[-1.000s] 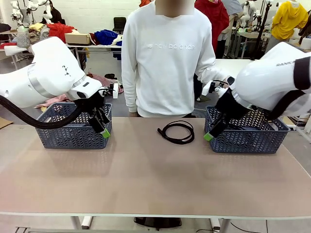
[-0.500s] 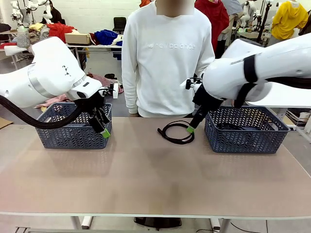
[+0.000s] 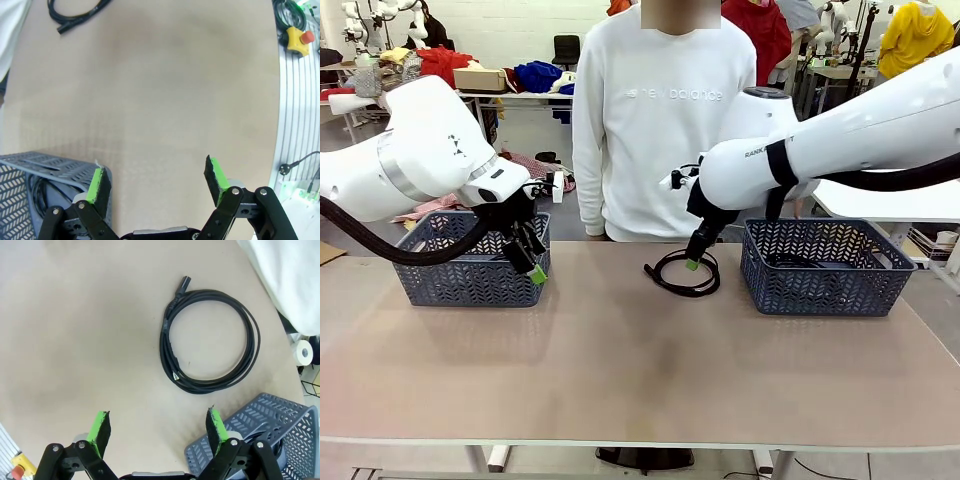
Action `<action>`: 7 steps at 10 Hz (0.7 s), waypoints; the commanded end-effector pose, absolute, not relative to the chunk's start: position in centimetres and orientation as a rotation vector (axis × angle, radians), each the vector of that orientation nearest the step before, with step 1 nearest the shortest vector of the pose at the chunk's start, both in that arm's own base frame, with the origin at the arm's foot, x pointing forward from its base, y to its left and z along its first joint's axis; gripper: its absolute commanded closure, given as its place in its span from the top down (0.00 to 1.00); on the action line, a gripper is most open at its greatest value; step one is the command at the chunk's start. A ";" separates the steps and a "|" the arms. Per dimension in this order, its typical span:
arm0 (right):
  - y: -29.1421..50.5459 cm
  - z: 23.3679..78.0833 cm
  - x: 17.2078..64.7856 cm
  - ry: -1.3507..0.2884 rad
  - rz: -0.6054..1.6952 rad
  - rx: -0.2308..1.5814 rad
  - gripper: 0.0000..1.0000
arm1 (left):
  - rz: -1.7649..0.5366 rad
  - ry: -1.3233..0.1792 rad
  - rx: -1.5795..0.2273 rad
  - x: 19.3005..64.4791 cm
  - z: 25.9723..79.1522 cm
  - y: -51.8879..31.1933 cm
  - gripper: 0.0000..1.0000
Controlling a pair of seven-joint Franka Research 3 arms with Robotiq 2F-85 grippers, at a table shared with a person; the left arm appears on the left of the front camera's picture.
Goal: Organize the cables according to human instructions.
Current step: Pick up a bundle of cables and place it in the basket indicated by the human.
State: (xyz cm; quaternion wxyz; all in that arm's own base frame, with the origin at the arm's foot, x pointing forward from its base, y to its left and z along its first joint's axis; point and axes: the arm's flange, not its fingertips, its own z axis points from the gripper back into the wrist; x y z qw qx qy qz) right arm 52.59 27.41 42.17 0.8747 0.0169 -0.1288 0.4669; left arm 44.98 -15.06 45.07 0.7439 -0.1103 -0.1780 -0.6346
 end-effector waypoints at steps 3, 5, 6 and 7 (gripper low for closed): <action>27.9 42.0 53.1 -0.257 0.971 0.032 1.00 | -1.394 -0.384 -0.246 45.2 45.2 -14.9 0.98; 27.9 42.0 53.1 -0.257 0.971 0.032 1.00 | -1.394 -0.384 -0.246 45.2 45.2 -14.9 0.98; 27.9 42.0 53.1 -0.257 0.971 0.032 1.00 | -1.394 -0.384 -0.246 45.2 45.2 -14.9 0.98; 27.9 42.0 53.1 -0.257 0.971 0.032 1.00 | -1.394 -0.384 -0.246 45.2 45.2 -14.9 0.98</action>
